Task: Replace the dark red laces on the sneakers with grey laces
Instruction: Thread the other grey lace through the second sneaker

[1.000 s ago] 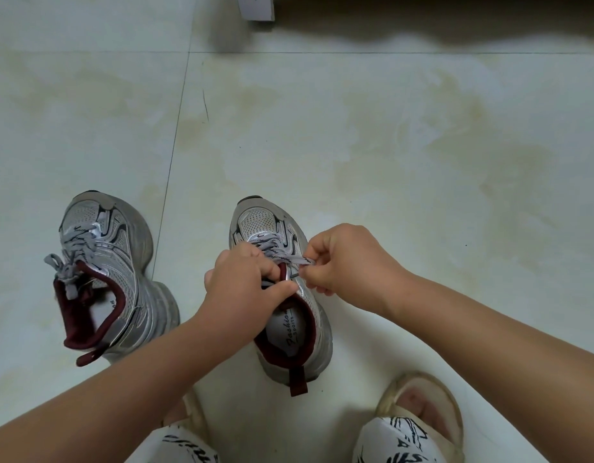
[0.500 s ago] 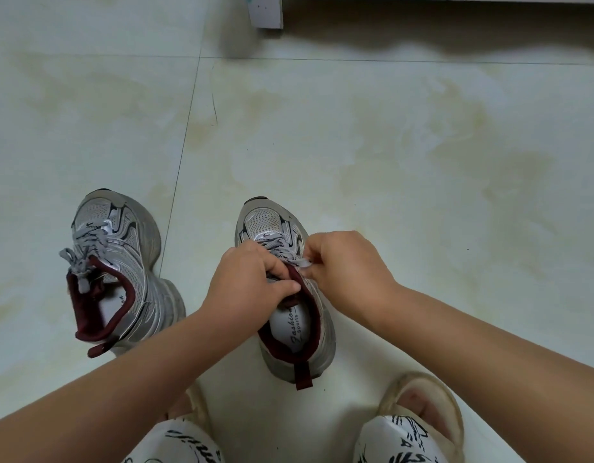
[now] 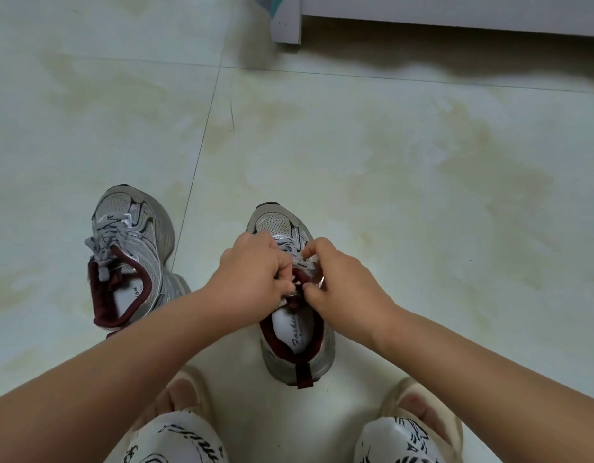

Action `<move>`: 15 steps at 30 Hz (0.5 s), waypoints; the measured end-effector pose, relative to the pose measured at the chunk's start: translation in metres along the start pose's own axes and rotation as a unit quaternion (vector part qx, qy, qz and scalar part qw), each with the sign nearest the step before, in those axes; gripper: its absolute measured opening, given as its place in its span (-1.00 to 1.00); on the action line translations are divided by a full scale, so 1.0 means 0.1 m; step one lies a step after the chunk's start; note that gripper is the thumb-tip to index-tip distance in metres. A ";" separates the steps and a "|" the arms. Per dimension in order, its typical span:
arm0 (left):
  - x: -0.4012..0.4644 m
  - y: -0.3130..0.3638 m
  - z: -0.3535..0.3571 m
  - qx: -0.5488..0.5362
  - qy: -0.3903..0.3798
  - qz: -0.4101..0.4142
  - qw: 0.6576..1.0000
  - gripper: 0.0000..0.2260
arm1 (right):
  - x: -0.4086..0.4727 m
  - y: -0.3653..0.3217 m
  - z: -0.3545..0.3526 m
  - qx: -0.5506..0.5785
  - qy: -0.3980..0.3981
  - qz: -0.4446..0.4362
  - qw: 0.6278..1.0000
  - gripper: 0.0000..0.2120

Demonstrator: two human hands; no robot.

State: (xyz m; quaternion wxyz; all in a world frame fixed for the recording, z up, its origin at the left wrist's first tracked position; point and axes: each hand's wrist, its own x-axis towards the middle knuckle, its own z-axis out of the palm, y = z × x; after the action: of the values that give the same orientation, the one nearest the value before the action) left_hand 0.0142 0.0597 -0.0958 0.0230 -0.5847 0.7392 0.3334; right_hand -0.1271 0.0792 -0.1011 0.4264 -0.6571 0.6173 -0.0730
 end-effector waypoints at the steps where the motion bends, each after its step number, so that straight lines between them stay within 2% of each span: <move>1: -0.03 0.01 -0.08 0.017 -0.014 0.000 1.000 -0.85 | 0.00 0.01 0.01 0.007 0.011 0.004 1.000 -0.66; 3: -0.10 0.02 -0.27 0.004 -0.046 0.000 0.999 -0.85 | -0.01 0.02 0.03 0.008 0.034 0.001 0.999 -0.64; 6: -0.17 0.00 -0.47 -0.114 -0.085 -0.008 0.990 -0.83 | -0.07 -0.03 0.07 -0.049 0.050 -0.043 0.997 -0.61; 9: -0.18 -0.05 -0.36 -0.251 -0.058 -0.039 0.965 -0.80 | -0.08 -0.08 0.12 -0.130 0.064 -0.109 0.983 -0.79; 10: -0.18 -0.08 -0.29 -0.279 -0.035 -0.045 0.959 -0.80 | -0.07 -0.08 0.12 -0.104 0.065 -0.106 0.987 -0.86; 12: -0.17 -0.14 -0.18 -0.303 0.017 -0.051 0.952 -0.84 | 0.00 -0.08 0.11 0.012 0.052 -0.047 0.997 -0.83; 14: -0.17 -0.24 -0.12 -0.276 0.058 -0.071 0.957 -0.94 | 0.06 -0.09 0.06 0.142 0.046 0.023 0.989 -0.77; 15: -0.18 -0.29 -0.09 -0.231 0.063 -0.081 0.968 -0.91 | 0.07 -0.10 0.05 0.178 0.051 0.045 0.982 -0.76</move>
State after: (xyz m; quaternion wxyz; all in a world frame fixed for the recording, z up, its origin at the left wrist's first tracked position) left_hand 0.0490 0.0675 -0.0947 -0.1325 -0.6519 0.5925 0.4543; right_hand -0.1152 0.0742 -0.1010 0.5072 -0.5377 0.6442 -0.1963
